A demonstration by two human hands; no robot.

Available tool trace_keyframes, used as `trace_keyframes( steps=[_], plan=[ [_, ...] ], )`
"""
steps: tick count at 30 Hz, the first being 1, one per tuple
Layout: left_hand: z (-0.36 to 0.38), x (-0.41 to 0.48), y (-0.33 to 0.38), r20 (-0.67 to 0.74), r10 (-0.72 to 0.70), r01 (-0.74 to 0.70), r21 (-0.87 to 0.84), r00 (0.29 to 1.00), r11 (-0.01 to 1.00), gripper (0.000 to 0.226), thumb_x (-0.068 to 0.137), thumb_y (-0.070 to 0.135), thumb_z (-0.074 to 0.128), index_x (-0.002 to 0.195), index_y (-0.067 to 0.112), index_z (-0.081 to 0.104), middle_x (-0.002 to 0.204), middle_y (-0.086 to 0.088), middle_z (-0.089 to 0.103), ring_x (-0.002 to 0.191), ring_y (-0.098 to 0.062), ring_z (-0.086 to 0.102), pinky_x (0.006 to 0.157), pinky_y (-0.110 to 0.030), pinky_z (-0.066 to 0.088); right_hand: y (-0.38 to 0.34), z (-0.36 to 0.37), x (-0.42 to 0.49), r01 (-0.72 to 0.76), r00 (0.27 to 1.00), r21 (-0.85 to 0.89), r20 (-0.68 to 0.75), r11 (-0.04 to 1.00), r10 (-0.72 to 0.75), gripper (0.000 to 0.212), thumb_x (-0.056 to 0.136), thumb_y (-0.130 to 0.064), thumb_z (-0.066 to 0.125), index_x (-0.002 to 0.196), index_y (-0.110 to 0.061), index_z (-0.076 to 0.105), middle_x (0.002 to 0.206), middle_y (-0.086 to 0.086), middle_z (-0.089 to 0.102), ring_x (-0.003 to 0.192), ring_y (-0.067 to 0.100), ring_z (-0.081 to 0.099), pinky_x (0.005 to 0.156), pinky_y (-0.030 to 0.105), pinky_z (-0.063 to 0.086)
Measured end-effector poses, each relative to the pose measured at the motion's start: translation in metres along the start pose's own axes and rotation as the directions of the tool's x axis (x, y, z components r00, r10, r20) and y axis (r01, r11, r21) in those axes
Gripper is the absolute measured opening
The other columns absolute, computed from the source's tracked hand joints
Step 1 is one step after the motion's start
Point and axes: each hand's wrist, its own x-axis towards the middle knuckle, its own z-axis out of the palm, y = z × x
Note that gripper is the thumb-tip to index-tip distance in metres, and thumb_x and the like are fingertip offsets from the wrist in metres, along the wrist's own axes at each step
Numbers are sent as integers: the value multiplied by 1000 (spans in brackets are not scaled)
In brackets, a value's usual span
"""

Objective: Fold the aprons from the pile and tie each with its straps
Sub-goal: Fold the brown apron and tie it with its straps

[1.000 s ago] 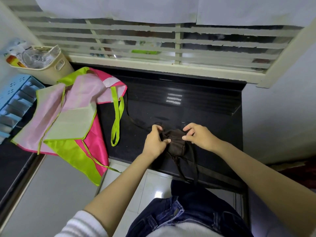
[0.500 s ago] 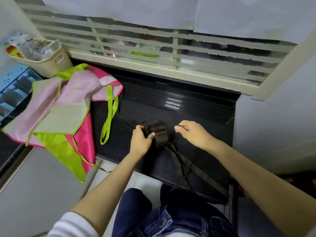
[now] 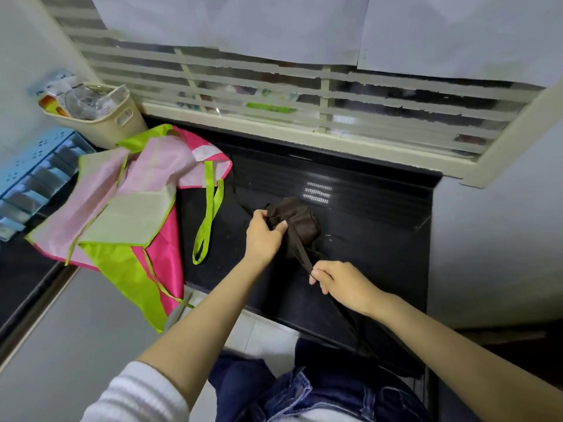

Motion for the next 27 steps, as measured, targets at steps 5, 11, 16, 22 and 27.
trace_keyframes(
  steps=[5, 11, 16, 22, 27],
  plan=[
    [4, 2, 23, 26, 140, -138, -49, 990, 989, 22, 85, 12, 67, 101, 10, 53, 91, 0, 58, 84, -13, 54, 73, -20, 38, -4, 1, -3, 42, 997, 10, 72, 999, -43, 23, 97, -20, 47, 83, -10, 62, 74, 2, 65, 64, 12, 63, 67, 25, 53],
    [7, 1, 43, 84, 274, -267, -90, 958, 960, 25, 81, 9, 69, 94, 20, 52, 95, -1, 62, 85, -11, 56, 77, -18, 39, -14, -29, 2, 55, 962, -16, -266, 998, -58, 19, 90, -31, 60, 94, -17, 48, 70, -8, 54, 67, 8, 56, 70, 26, 47],
    [8, 3, 56, 142, 339, -322, -127, 930, 938, 24, 81, 6, 69, 94, 19, 53, 92, 0, 61, 86, -12, 55, 80, -22, 42, -26, -71, 19, 70, 829, 118, -559, 991, 8, 76, 75, -36, 75, 133, -7, 34, 123, 6, 45, 114, 17, 46, 100, 29, 39],
    [8, 5, 66, 234, 426, -407, -124, 874, 905, 22, 82, 5, 67, 93, 19, 53, 97, -6, 62, 89, -16, 57, 80, -23, 44, -23, -93, 37, -38, 969, 311, -220, 950, 111, 111, 68, -56, 75, 149, -13, 12, 144, -3, 35, 128, 10, 41, 110, 30, 34],
    [10, 8, 64, 232, 426, -416, -93, 874, 904, 24, 81, 4, 66, 93, 19, 51, 97, -4, 59, 84, -9, 52, 75, -12, 39, -3, -59, 30, -131, 977, 368, -112, 921, 184, 118, 67, -33, 83, 150, -13, 2, 145, -3, 28, 128, 9, 39, 101, 23, 38]
  ],
)
